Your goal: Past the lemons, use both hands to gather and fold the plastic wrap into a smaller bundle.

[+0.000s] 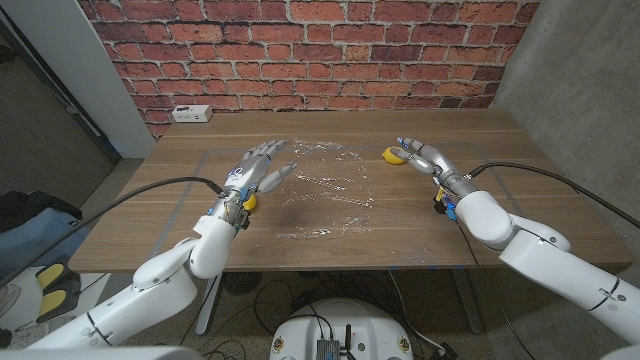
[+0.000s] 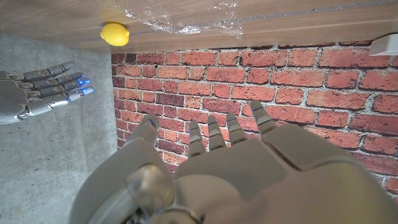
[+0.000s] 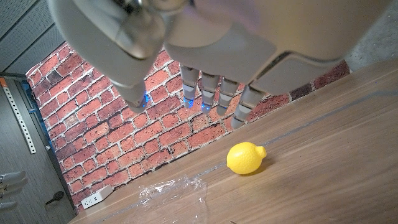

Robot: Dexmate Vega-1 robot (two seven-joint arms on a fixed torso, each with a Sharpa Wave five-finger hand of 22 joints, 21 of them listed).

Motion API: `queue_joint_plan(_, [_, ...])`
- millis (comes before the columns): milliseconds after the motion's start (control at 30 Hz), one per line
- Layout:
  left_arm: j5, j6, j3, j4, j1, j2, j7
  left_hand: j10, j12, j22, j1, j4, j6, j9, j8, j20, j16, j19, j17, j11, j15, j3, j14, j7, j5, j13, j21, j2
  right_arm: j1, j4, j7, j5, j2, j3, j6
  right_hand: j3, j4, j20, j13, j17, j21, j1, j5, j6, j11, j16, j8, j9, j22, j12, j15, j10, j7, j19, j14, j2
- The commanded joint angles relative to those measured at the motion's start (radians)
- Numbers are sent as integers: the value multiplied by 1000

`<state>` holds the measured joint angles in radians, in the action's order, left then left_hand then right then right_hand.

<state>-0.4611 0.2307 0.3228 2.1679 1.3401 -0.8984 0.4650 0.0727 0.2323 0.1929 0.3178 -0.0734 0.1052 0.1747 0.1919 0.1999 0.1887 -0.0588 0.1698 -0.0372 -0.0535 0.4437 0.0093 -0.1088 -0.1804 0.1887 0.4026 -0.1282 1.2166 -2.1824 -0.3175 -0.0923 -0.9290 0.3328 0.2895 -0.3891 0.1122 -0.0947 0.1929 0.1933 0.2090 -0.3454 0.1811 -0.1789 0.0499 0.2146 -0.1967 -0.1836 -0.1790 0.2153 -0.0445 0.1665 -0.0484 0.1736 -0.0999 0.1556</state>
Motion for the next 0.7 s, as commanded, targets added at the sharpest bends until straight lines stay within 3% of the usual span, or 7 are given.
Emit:
queue_joint_plan(33, [-17, 39, -31, 44, 55, -19, -10, 13, -2, 5, 14, -9, 18, 2, -2, 3, 1, 5, 3, -1, 1, 4, 10, 2, 5, 2, 0, 1, 36, -52, -14, 17, -16, -8, 52, -4, 4, 3, 6, 3, 7, -8, 1, -10, -1, 7, -9, -4, -3, 4, 0, 9, 1, 10, -8, 3])
queue_joint_plan(700, [-29, 81, -78, 96, 148, -32, -16, 27, -2, 5, 24, -24, 34, 3, -1, 2, 0, 9, 3, -4, 2, 13, 16, 4, 4, 2, -3, -2, 87, -111, -35, 39, -30, 0, 118, -12, 6, 7, 6, 5, 8, -21, 3, -31, -6, 11, -12, -4, -3, 5, 10, 25, 3, 19, -22, 12])
